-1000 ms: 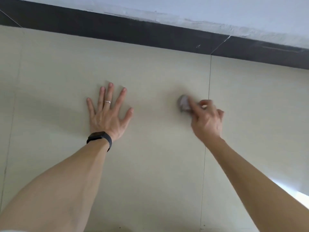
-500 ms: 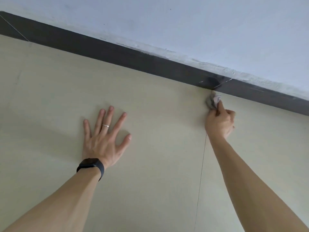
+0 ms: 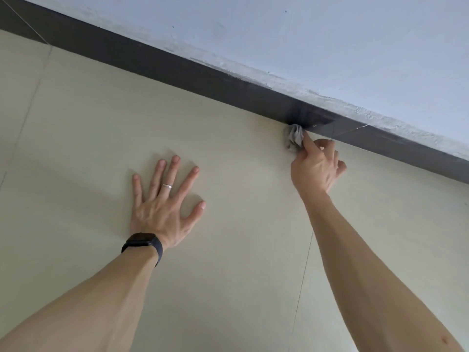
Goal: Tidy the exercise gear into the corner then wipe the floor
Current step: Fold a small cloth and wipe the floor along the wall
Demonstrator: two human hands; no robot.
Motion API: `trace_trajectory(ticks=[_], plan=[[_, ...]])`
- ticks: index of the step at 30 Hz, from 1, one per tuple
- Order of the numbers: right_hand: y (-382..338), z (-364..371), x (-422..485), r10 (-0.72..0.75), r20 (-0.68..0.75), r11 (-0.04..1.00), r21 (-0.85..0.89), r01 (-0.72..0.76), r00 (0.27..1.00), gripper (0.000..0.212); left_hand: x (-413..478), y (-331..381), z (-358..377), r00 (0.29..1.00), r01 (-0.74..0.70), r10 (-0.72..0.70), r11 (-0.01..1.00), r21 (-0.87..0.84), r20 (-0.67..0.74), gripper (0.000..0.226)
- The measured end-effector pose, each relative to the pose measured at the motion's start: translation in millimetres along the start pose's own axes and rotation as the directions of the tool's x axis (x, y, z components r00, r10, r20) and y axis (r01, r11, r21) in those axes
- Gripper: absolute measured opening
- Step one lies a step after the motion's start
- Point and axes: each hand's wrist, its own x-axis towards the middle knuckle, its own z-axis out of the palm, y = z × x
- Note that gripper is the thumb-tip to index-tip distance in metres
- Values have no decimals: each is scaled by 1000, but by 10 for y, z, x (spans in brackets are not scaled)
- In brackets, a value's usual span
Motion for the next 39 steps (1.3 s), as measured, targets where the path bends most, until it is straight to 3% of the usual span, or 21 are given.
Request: trace_trajectory(ticks=[2, 4, 8, 11, 12, 13, 16, 18, 21, 24, 27, 29, 31, 34, 35, 39], plan=[[-104, -1, -47, -31, 16, 999, 40, 30, 999, 51, 5, 4, -5, 1000, -6, 6, 1000, -6, -1, 75], [-213, 8, -417, -257, 26, 963, 84, 255, 966, 49, -7, -10, -20, 1000, -7, 7, 1000, -15, 7, 75], [118, -136, -1812, -580, 144, 813, 171, 557, 802, 62, 13, 22, -44, 998, 16, -16, 1000, 6, 53, 75], [238, -228, -1888, -733, 170, 681, 169, 713, 659, 60, 14, 28, -54, 998, 25, -26, 1000, 12, 57, 74], [178, -211, -1633, -737, 157, 675, 151, 722, 657, 56, 8, 20, -55, 999, 13, -13, 1000, 4, 52, 74], [86, -174, -1323, -699, 128, 715, 128, 687, 703, 52, -3, 11, -51, 999, -1, 1, 1000, -8, 39, 73], [-288, -11, -336, -361, 34, 926, 135, 353, 932, 40, -3, -11, -27, 1000, -10, 10, 1000, -12, 14, 74], [-530, 82, -49, -193, 25, 966, 182, 186, 981, 41, -5, -12, -14, 1000, -14, 14, 1000, -19, 17, 73], [-664, 107, -362, -315, 18, 931, 200, 305, 949, 42, -4, -17, -26, 1000, -21, 22, 999, -31, 16, 67], [-345, 15, -1246, -555, 75, 819, 226, 528, 829, 46, -5, -8, -37, 1000, -13, 14, 999, -43, 26, 62], [-21, -122, -2007, -682, 139, 726, 246, 642, 718, 52, -6, 4, -55, 999, -9, 10, 999, -42, 35, 61], [-13, -147, -2033, -724, 145, 689, 215, 693, 675, 50, -12, 17, -51, 999, -7, 9, 999, -32, 53, 61], [-153, -93, -1687, -685, 98, 727, 165, 667, 722, 47, -13, 10, -36, 998, -14, 16, 1000, -25, 54, 61], [-474, 46, -843, -429, -14, 898, 104, 428, 903, 41, -4, -5, -36, 999, -28, 29, 999, -18, 20, 60], [-585, 78, -576, -396, -21, 915, 76, 396, 918, 42, -14, -5, -20, 999, -35, 35, 999, -17, 11, 60], [-990, 231, 48, -494, -38, 869, 22, 495, 869, 40, -9, -24, 24, 999, -37, 37, 999, 0, -14, 60]])
